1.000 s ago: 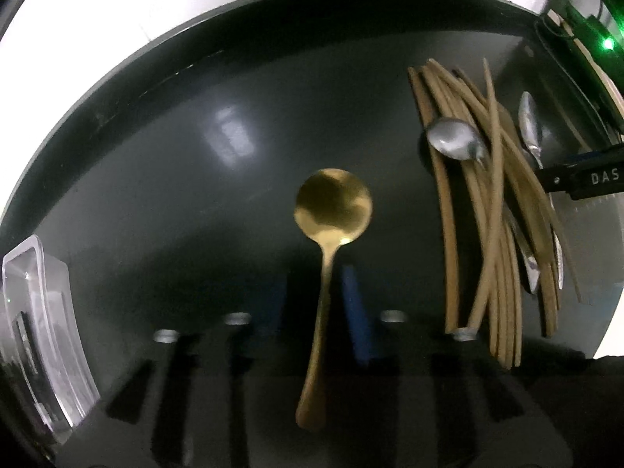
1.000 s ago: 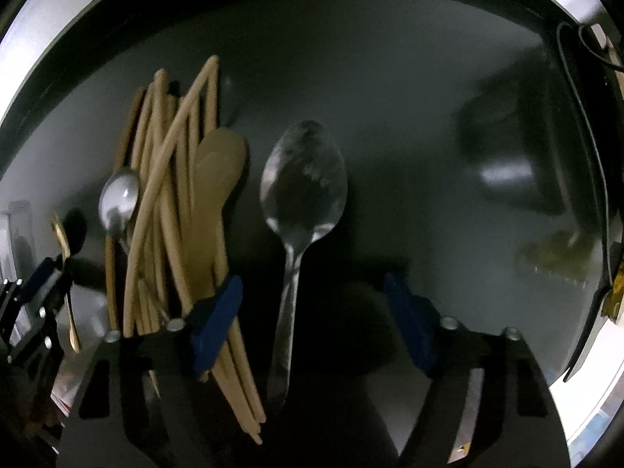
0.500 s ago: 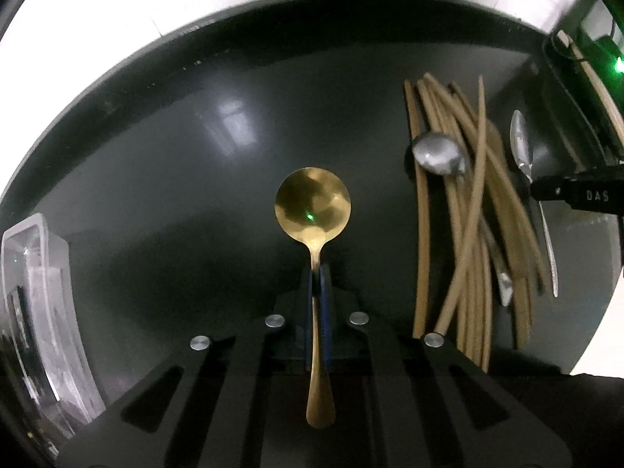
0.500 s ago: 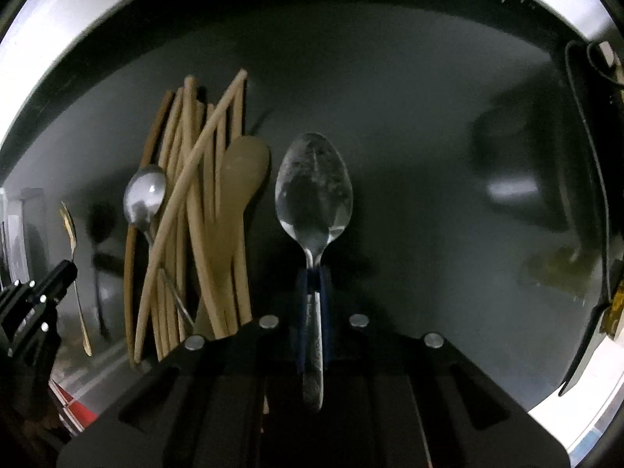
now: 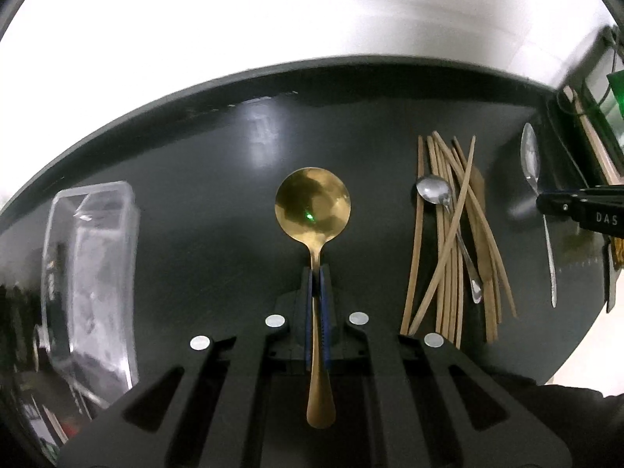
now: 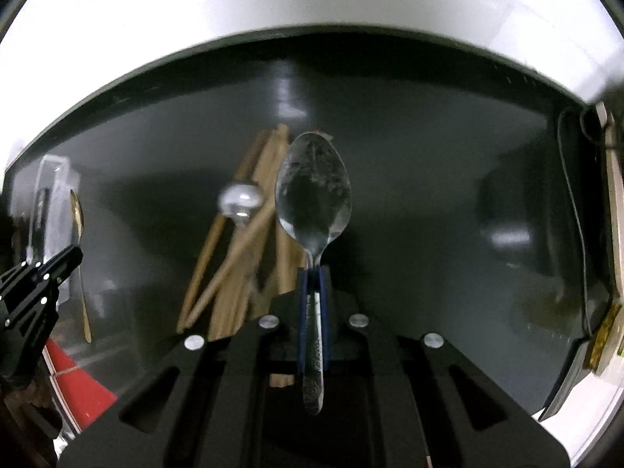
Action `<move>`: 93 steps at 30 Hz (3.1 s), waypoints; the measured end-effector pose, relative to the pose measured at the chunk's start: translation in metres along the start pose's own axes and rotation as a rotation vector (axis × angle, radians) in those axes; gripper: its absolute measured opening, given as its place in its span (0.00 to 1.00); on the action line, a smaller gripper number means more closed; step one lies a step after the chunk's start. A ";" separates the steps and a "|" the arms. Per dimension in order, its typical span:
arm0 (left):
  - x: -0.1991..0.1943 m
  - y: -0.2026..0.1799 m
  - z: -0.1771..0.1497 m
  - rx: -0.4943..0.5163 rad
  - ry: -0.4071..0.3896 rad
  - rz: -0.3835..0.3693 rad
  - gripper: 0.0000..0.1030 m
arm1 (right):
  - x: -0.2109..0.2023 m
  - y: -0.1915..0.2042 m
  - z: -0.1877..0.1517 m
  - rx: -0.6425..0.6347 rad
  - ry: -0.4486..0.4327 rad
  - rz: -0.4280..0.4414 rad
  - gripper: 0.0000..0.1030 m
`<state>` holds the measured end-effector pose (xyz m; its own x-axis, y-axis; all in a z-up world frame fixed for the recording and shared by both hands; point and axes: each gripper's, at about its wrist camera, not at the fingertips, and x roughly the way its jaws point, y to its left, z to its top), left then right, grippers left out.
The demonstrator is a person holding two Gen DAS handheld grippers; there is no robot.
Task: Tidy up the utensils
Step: 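Carry both spoons to the clear container and open both tools to drop them, then return both tools to the chopsticks and grasp one chopstick with each tool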
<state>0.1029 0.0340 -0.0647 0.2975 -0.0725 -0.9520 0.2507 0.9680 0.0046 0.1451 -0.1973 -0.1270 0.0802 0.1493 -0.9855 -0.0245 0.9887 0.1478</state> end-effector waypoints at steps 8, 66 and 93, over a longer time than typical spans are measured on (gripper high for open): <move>-0.036 0.047 -0.032 -0.123 -0.059 0.046 0.02 | -0.025 0.090 -0.008 -0.163 -0.029 0.069 0.06; -0.007 0.305 -0.060 -0.532 -0.030 0.111 0.89 | 0.028 0.388 0.082 -0.329 -0.018 0.269 0.65; 0.004 -0.042 -0.019 0.024 0.015 -0.076 0.89 | -0.038 0.024 -0.078 0.032 -0.139 -0.003 0.65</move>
<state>0.0760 -0.0025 -0.0748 0.2626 -0.1414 -0.9545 0.2938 0.9540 -0.0605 0.0634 -0.1804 -0.0924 0.2176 0.1448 -0.9652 0.0077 0.9887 0.1500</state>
